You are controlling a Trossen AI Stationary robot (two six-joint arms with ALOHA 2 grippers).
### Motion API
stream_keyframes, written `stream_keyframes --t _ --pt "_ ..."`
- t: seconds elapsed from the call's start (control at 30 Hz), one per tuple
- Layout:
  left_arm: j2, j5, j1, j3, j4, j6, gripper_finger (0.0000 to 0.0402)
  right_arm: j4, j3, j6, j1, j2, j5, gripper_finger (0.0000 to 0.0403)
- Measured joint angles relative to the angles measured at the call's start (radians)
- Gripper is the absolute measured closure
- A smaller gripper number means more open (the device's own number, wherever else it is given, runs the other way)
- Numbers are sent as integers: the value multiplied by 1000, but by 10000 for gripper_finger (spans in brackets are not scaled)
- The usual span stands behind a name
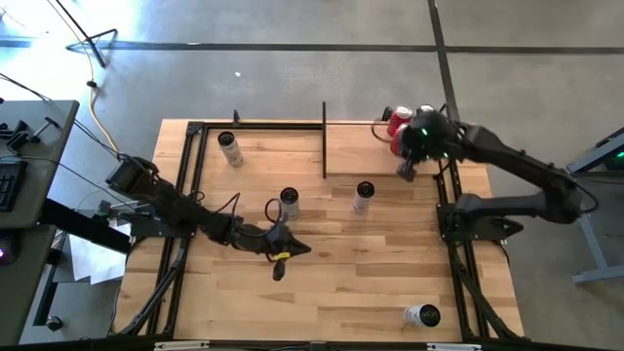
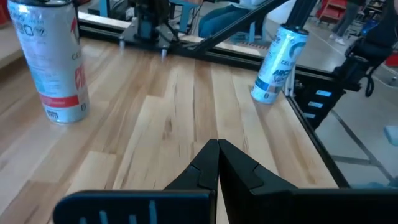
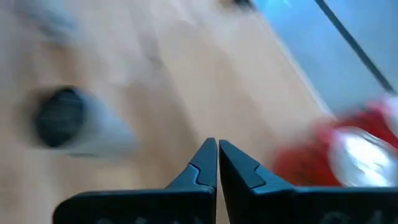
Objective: Place canned beverage on shelf
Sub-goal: Put the bottom peach vibe soda can on the shelf
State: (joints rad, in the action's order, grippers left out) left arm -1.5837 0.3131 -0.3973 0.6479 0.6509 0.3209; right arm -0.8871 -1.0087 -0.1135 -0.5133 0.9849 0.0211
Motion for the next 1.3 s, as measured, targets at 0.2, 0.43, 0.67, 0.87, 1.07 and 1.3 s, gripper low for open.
stream_keyframes --t 0.2,0.43,0.67,0.87,1.07,1.3 --pt "9 -1 -3 0 -6 -10 401 327 251 56 179 -201 -134 398" --pt "8 -1 -3 0 -22 -10 402 601 459 81 297 -264 -102 297" --pt "8 2 -2 0 -35 -10 402 764 529 114 313 -237 -92 126" --pt "8 4 -2 0 -52 -10 402 862 576 117 313 -183 -128 54" --pt "8 5 -2 0 -54 -10 402 939 583 57 313 -109 -128 48" --pt "8 4 -2 0 -56 -10 402 970 583 27 313 -36 -145 48"
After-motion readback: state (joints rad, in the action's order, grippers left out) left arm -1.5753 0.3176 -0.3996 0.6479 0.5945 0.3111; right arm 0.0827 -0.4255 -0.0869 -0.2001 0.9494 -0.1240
